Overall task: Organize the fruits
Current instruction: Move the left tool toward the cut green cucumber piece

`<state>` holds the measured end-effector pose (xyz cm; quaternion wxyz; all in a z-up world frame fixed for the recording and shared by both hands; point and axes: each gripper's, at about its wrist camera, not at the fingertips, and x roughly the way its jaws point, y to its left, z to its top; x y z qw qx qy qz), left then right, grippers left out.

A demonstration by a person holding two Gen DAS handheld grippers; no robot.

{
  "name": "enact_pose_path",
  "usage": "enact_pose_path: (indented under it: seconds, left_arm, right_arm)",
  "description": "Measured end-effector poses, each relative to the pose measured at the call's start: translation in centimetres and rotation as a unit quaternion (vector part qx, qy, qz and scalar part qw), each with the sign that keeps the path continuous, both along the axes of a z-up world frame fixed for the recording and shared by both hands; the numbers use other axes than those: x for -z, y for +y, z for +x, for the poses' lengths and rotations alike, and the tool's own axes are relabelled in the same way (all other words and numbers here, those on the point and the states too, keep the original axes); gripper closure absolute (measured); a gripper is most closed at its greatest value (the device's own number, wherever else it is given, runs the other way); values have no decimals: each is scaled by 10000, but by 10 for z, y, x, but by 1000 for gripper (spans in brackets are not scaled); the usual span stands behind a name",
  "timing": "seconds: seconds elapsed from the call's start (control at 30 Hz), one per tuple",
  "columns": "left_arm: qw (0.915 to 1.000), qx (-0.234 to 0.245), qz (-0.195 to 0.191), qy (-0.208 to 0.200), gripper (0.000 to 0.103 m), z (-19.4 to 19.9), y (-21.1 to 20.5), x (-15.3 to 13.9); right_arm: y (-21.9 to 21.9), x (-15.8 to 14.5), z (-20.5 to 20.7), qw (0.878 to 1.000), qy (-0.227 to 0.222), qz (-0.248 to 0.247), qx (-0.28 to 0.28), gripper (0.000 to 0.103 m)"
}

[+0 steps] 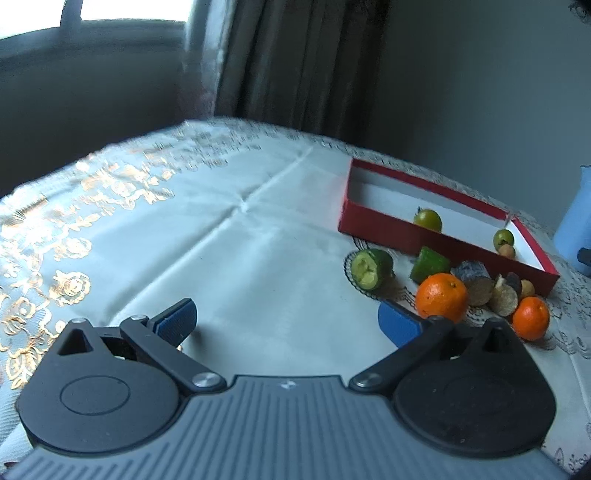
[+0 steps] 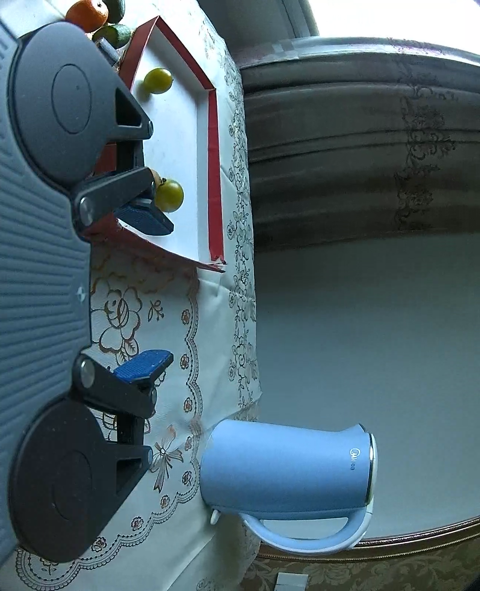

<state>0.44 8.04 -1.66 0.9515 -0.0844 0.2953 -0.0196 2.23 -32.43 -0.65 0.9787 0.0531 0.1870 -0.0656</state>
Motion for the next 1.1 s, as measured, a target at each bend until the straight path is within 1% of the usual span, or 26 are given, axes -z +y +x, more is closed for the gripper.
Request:
enact_pose_path:
  seconds: [0.07, 0.1, 0.13, 0.2, 0.27, 0.33, 0.43, 0.47, 0.53, 0.57, 0.63, 0.7, 0.77, 0.83, 0.87, 0.93, 0.97, 1.0, 1.03, 1.1]
  left_arm:
    - [9999, 81, 13, 70, 0, 3, 1, 0]
    - [9998, 165, 111, 64, 0, 4, -1, -1]
    - [9994, 238, 239, 45, 0, 4, -3, -3]
    - [9970, 446, 617, -133, 0, 3, -10, -8]
    - [9914, 707, 1030, -379, 0, 2, -18, -14]
    - [9855, 872, 1316, -623, 0, 3, -25, -23]
    - [9786, 1073, 1525, -867, 0, 11, -32, -32]
    - [9752, 1154, 1634, -950, 0, 14, -35, -34]
    - [9658, 1376, 1907, -1087, 0, 20, -43, -35]
    - [9592, 1552, 2065, -1145, 0, 23, -48, -34]
    - [9452, 1839, 2387, -1255, 0, 28, -56, -28]
    - [9291, 2062, 2745, -1378, 0, 33, -63, -20]
    - [9152, 2292, 2983, -1447, 0, 38, -69, -11]
    - [9076, 2458, 3097, -1413, 0, 43, -71, -5]
    - [9051, 2520, 3133, -1386, 0, 45, -72, -2]
    - [9032, 2642, 3111, -1326, 0, 50, -73, 3]
    - [9044, 2664, 3060, -1323, 0, 52, -72, 4]
    - [9064, 2679, 2998, -1299, 0, 55, -71, 4]
    - [9093, 2704, 2907, -1246, 0, 57, -69, 4]
    - [9141, 2789, 2716, -1137, 2, 60, -65, 2]
  right_arm:
    - [-1, 0, 0, 10000, 2, 22, -25, 35]
    - [0, 0, 0, 10000, 9, 39, -32, 35]
    - [-1, 0, 0, 10000, 8, 59, -40, 35]
    - [-1, -1, -1, 9999, -1, 91, -66, 35]
    - [-1, -1, -1, 9999, -12, 124, -102, 35]
    - [-1, -2, -1, 9998, -23, 147, -125, 35]
    - [-1, -2, -1, 9998, -23, 159, -134, 35]
    - [-1, -2, -1, 9998, -24, 168, -138, 35]
    - [-2, -2, -1, 9997, -24, 196, -144, 35]
    - [-2, -2, -1, 9997, -22, 215, -149, 35]
    - [-3, -2, -1, 9995, -23, 261, -165, 35]
    - [-4, -2, -1, 9994, -19, 300, -180, 35]
    - [-4, -2, -1, 9992, -13, 339, -206, 35]
    - [-4, -2, 0, 9991, -14, 358, -224, 35]
    - [-5, -2, 0, 9991, -15, 358, -233, 35]
    - [-4, -2, 0, 9990, -14, 370, -251, 35]
    - [-4, -2, 0, 9989, -7, 380, -268, 35]
    - [-4, -2, 0, 9989, -2, 384, -280, 33]
    - [-3, -2, 0, 9989, 2, 381, -286, 28]
    - [-3, -2, 0, 9989, -8, 371, -285, 25]
